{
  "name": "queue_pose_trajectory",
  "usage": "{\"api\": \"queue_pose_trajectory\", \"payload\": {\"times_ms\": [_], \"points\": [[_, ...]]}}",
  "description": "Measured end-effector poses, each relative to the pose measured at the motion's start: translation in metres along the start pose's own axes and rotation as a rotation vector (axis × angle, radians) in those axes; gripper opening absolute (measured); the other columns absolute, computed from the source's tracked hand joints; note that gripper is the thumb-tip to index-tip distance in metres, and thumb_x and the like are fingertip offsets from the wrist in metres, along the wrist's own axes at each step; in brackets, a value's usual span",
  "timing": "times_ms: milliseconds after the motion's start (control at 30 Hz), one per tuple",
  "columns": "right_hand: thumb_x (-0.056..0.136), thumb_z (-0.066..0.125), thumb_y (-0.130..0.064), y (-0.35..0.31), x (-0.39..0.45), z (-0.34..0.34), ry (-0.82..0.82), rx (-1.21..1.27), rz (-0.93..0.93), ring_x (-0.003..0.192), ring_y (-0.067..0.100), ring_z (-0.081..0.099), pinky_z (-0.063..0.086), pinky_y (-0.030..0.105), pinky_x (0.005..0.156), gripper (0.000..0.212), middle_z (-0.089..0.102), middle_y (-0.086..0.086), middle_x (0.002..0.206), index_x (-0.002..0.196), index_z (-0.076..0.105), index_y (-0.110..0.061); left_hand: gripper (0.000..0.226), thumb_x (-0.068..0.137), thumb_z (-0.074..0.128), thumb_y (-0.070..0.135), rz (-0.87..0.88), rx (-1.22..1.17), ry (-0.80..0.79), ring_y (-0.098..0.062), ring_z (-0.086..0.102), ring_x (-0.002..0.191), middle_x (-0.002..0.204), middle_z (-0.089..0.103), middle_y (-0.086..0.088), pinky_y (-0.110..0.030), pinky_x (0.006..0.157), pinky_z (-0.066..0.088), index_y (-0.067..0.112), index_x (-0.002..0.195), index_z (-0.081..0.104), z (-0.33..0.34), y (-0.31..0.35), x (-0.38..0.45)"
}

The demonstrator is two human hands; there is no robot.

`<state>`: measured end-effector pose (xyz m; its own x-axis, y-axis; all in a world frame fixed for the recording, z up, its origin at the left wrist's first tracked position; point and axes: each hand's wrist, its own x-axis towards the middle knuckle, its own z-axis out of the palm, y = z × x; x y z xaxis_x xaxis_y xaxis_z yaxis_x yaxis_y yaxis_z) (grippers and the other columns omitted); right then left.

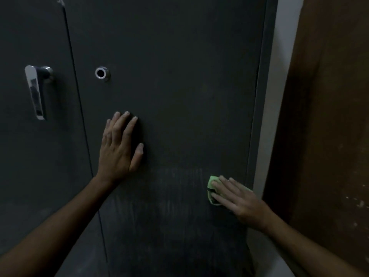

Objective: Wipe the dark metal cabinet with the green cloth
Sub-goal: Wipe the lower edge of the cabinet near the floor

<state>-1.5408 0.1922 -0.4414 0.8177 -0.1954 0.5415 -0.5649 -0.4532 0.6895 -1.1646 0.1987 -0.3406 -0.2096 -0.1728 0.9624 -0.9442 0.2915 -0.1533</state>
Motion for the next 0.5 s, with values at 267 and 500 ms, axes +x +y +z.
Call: {"api": "queue_pose_trajectory", "payload": {"times_ms": [267, 500], "points": [[0.081, 0.056, 0.006, 0.01, 0.08, 0.004, 0.383, 0.192, 0.64, 0.147, 0.043, 0.02, 0.02, 0.052, 0.122, 0.061, 0.031, 0.023, 0.155, 0.141, 0.051, -0.004, 0.067, 0.094, 0.051, 0.037, 0.025, 0.024, -0.134, -0.037, 0.023, 0.15, 0.158, 0.032, -0.019, -0.055, 0.122, 0.021, -0.001, 0.148, 0.04, 0.004, 0.011, -0.077], [0.1, 0.036, -0.008, -0.017, 0.047, 0.018, 0.107, 0.078, -0.023, 0.141, 0.036, 0.037, 0.028, 0.048, 0.119, 0.042, 0.041, 0.012, 0.151, 0.133, 0.062, -0.014, 0.075, 0.095, 0.047, 0.045, 0.033, 0.069, -0.202, -0.032, 0.013, 0.154, 0.165, 0.018, -0.012, -0.045, 0.126, 0.009, 0.006, 0.155, 0.027, 0.007, 0.002, -0.085]]}}
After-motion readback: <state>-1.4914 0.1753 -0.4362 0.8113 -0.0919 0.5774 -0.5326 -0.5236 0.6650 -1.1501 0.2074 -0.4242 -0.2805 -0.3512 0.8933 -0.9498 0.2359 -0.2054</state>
